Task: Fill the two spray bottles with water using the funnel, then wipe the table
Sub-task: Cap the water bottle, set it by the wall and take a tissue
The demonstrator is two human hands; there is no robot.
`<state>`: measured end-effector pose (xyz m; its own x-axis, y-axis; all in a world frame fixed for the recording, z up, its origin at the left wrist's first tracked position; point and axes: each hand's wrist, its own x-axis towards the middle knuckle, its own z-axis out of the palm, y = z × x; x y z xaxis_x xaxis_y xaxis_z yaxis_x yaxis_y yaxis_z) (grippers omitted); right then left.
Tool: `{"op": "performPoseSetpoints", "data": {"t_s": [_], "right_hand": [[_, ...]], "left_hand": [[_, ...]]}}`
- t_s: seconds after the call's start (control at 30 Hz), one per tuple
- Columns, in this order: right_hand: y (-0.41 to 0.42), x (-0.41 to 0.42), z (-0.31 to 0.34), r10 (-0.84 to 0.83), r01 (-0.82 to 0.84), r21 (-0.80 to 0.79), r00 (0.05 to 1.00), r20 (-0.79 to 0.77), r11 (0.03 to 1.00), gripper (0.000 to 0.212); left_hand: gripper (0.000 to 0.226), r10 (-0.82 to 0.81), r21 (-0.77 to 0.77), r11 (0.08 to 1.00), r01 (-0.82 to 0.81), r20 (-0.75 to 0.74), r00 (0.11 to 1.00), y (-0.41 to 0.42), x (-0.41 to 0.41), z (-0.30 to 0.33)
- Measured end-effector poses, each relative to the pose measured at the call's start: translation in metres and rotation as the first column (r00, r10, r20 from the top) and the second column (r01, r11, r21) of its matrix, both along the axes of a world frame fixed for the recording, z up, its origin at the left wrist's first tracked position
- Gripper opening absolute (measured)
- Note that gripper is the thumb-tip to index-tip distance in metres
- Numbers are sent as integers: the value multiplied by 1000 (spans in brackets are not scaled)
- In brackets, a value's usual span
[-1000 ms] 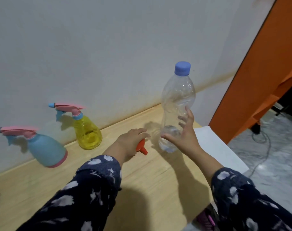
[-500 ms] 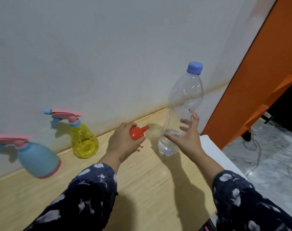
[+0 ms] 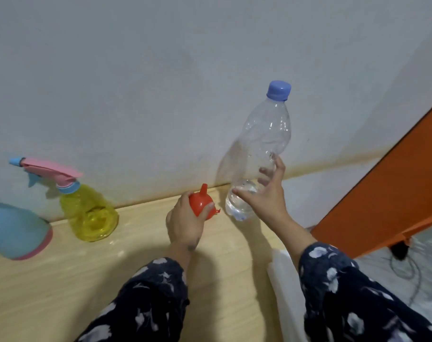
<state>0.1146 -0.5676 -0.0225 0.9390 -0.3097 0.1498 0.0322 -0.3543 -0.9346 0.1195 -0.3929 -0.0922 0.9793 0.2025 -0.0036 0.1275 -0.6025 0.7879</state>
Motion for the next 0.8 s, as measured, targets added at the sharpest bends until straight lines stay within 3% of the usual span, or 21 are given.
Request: {"op": "performPoseSetpoints", "data": {"t_s": [0.33,0.63,0.7,0.8], "right_hand": [[-14,53,-15,177,-176,-21,984,37,984,121],[-20,41,-22,212,-218,-51,972,-101,975,136],[-23,25,-25,141,-165,-109,970,-198,980,132],[-33,-11,-24,59,-141,-224,939,-338,964,104]], "left_hand": [[60,30,40,999,-29,-38,999,-22,18,-13],[80,0,159,987,10,-65,998,-10,7,-6],[75,-24,209,978,29,-25,999,-8,-10,-10],[73,-98,278,955,101,-25,995,-13,-42,-12]]}}
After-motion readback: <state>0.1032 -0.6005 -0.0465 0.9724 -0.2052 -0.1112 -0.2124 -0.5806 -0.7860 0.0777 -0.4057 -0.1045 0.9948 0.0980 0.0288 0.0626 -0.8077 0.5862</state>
